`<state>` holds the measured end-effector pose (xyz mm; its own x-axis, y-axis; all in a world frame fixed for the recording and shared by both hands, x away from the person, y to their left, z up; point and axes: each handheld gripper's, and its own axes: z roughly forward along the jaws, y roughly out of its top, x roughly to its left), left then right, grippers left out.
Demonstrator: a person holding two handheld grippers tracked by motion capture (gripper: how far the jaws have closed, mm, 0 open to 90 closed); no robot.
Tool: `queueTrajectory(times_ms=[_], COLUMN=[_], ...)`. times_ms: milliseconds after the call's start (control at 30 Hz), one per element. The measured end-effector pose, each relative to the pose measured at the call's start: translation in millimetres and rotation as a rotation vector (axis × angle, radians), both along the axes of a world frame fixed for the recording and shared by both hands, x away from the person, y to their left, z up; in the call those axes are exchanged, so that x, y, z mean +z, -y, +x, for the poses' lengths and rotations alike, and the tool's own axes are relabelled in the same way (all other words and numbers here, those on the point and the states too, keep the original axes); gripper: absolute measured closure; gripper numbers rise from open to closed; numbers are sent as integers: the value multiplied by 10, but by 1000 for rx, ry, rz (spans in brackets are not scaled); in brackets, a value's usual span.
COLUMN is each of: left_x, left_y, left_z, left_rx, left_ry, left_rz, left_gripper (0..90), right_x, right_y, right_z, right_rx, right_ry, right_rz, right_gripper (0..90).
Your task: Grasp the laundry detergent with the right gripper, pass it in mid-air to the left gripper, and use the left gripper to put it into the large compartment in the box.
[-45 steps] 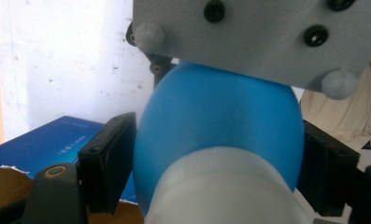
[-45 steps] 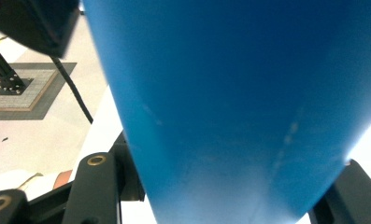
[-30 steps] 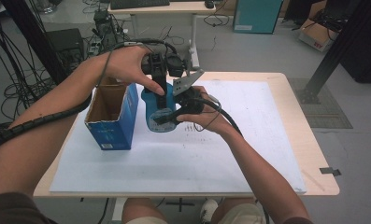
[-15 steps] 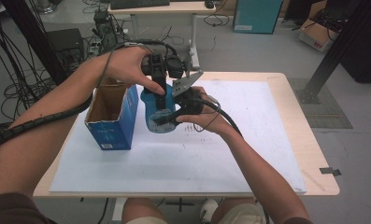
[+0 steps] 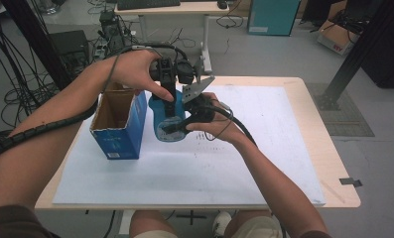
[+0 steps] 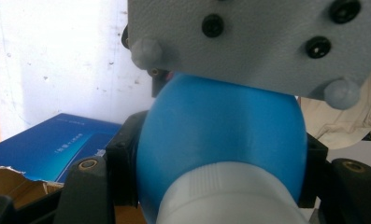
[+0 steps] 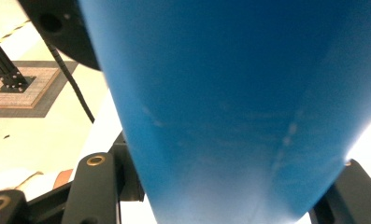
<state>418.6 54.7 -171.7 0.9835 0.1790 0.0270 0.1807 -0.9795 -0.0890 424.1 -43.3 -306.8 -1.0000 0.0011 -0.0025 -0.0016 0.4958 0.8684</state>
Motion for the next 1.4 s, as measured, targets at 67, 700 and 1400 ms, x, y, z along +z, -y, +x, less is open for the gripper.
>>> queueTrajectory(times_ms=[67,700,1400], left_x=[-12,-13,-15], left_y=[-7,-14,-4], left_z=[-7,-8,5], left_rx=[6,9,7], left_ry=[9,8,13], left_rz=[-13,-20,-24], left_gripper=[370,371,372], right_x=[-2,-7,-22], right_y=[-1,1,4], right_z=[4,8,36], right_rx=[5,11,14], right_ry=[2,-9,-8], right_rz=[1,1,10], right_gripper=[410,406,404])
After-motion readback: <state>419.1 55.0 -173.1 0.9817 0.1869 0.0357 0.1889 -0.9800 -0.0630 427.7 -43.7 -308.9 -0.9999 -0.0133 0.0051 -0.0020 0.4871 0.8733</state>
